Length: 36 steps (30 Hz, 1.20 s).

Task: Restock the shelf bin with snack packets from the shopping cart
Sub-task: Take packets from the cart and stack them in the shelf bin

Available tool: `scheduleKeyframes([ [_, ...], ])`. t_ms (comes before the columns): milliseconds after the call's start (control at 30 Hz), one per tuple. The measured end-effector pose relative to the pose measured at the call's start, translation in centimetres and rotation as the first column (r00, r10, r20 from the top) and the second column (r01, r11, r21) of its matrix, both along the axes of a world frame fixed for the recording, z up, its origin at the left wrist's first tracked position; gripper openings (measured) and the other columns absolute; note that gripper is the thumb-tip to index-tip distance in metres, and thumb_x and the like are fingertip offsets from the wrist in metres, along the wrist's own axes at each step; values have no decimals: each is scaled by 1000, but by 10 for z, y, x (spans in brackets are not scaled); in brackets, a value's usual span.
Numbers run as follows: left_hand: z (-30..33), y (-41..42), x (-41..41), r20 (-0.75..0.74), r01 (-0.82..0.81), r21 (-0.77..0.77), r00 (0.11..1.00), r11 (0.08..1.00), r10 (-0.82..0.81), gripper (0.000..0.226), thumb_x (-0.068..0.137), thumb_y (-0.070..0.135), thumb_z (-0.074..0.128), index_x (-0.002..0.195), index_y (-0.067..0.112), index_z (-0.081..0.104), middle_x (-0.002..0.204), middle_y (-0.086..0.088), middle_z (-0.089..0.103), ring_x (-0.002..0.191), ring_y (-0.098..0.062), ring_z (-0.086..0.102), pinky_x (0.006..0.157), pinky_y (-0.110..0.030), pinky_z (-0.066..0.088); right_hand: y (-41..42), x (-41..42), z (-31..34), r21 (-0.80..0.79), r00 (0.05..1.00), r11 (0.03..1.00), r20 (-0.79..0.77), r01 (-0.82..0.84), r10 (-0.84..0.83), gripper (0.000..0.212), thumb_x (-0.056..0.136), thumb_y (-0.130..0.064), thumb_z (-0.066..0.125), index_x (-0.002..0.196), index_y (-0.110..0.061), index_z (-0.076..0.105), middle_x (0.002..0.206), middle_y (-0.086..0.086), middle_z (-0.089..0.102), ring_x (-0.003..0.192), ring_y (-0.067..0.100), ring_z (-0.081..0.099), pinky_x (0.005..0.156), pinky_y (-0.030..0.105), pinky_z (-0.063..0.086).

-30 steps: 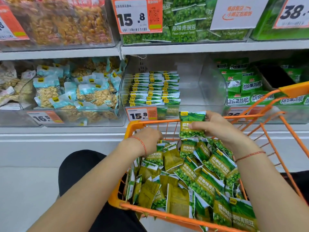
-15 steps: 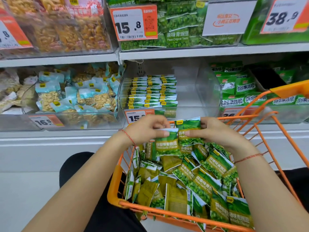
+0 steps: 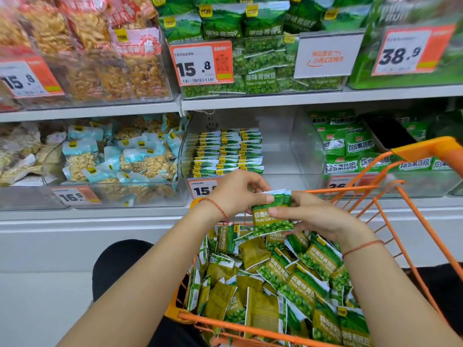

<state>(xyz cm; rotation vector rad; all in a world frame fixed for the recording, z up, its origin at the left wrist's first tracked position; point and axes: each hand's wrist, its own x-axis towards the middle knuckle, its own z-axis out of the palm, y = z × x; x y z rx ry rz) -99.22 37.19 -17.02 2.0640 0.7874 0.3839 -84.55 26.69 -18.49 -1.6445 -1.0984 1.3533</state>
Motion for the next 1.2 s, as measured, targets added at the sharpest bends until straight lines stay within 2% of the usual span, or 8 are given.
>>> scheduleKeyframes([
  [133, 7, 11, -8, 167, -150, 47, 976, 987, 141, 10, 88, 28, 65, 89, 18, 65, 83, 3, 62, 53, -3, 56, 44, -25, 50, 3, 3, 16, 120, 997, 990, 20, 77, -80, 23, 77, -30, 73, 91, -32, 54, 85, -13, 62, 76, -2, 62, 66, 19, 50],
  [233, 12, 38, -20, 247, -326, 83, 922, 942, 297, 14, 94, 31, 56, 86, 23, 64, 90, 0, 66, 78, -18, 65, 63, -40, 56, 22, 20, 29, 231, 978, 951, -21, 205, -206, 44, 63, -38, 74, 103, -24, 61, 101, -5, 68, 97, 10, 63, 83, 23, 45],
  [333, 2, 63, -25, 198, -397, 170, 910, 902, 364, 16, 95, 30, 53, 87, 24, 65, 90, 2, 68, 85, -15, 61, 75, -38, 52, 56, 41, 36, 291, 937, 895, -14, 337, -349, 38, 69, -38, 77, 100, -22, 64, 105, -3, 67, 101, 12, 60, 93, 32, 44],
  [467, -13, 83, -20, 86, -381, 335, 923, 861, 375, 17, 97, 31, 49, 99, 22, 64, 88, 10, 61, 88, -11, 58, 73, -23, 42, 99, 54, 30, 184, 950, 946, 112, 269, -292, 71, 80, -28, 73, 139, -5, 40, 113, -3, 57, 97, 10, 56, 87, 28, 49],
  [633, -23, 98, -11, 97, -363, 331, 931, 871, 351, 22, 98, 29, 46, 106, 17, 63, 90, 11, 57, 89, -11, 56, 75, -26, 45, 135, 61, 10, -23, 980, 992, 154, 128, -123, 87, 83, -26, 70, 148, -1, 19, 122, 5, 45, 108, 16, 48, 87, 26, 42],
  [967, -48, 110, -6, 106, -344, 279, 939, 896, 327, 22, 98, 28, 46, 106, 18, 64, 93, 11, 60, 89, -7, 58, 72, -22, 45, 164, 72, -23, -197, 999, 980, 27, 22, -17, 85, 78, -34, 72, 146, -9, 28, 128, 5, 52, 102, 12, 52, 79, 21, 47],
  [1067, -53, 111, -5, 102, -343, 303, 939, 889, 328, 19, 98, 28, 47, 103, 22, 65, 90, 13, 60, 64, 5, 52, 56, -16, 38, 163, 75, -26, -216, 999, 976, 18, 30, -26, 92, 73, -34, 75, 147, -9, 26, 142, 5, 44, 116, 15, 48, 80, 24, 48],
  [1200, -56, 114, -5, 98, -368, 313, 929, 876, 356, 19, 98, 29, 47, 101, 25, 65, 92, 12, 61, 66, -4, 47, 59, -23, 35, 163, 80, -29, -201, 1000, 980, 26, 10, -5, 78, 76, -33, 72, 142, -13, 35, 117, -3, 58, 99, 12, 58, 75, 20, 48],
])
